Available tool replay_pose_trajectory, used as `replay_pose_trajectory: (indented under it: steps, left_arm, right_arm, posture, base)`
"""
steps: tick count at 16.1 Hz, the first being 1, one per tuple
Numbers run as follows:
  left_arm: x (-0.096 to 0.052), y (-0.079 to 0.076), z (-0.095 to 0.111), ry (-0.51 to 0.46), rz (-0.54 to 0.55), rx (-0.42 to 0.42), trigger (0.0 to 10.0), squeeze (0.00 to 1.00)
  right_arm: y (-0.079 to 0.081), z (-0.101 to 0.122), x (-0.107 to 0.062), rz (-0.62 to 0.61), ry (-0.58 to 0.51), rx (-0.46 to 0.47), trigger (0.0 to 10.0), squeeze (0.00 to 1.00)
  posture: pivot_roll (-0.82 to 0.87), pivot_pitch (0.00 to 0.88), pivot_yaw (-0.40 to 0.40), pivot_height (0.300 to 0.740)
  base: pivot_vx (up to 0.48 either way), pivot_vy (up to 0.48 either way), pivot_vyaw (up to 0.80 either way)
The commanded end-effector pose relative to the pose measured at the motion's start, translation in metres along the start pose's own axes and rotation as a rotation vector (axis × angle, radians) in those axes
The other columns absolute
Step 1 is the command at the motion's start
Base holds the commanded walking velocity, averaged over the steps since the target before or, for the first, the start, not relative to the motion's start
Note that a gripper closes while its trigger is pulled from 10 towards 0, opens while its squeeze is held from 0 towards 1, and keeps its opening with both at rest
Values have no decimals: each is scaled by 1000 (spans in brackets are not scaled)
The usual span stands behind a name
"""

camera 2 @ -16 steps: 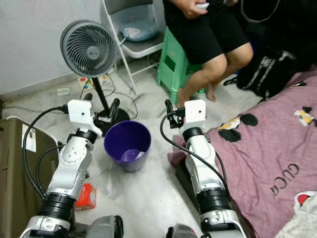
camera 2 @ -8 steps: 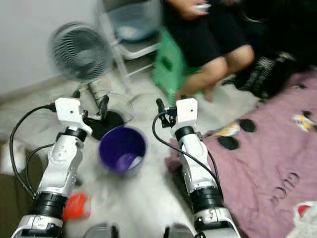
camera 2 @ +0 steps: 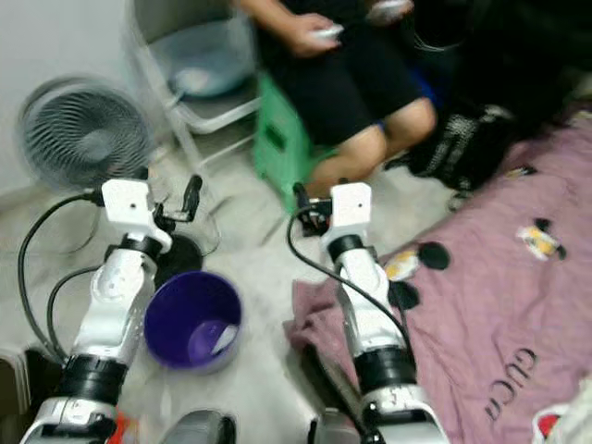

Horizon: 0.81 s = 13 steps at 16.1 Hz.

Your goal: Clean up the room

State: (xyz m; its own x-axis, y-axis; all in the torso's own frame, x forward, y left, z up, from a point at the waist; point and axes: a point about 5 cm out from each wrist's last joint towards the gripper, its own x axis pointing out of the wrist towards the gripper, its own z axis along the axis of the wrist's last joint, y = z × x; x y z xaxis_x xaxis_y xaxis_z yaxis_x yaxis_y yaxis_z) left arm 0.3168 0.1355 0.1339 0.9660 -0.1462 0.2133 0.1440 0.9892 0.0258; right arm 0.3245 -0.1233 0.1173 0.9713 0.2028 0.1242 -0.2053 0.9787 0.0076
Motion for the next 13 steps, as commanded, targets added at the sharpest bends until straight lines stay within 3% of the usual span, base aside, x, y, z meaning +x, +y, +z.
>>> replay_pose_trajectory:
  steps: [1,3,13]
  left_arm:
    - [-4,-1,-5,23,-1,10,10000,0]
    - [-4,-1,-5,25,6,8,10000,0]
    - [-2,-3,-2,6,3,11,10000,0]
  right_arm:
    - [-3,-2,-2,-15,5,5,10000,0]
    - [-2,-2,-2,-10,4,-4,10000,0]
    - [-2,-2,0,0,5,-19,10000,0]
  posture:
    - [8,68,-6,740]
    - [8,68,-6,740]
    - [7,63,-9,740]
  base:
    - [0,0,0]
    - [0,0,0]
    - [0,0,800]
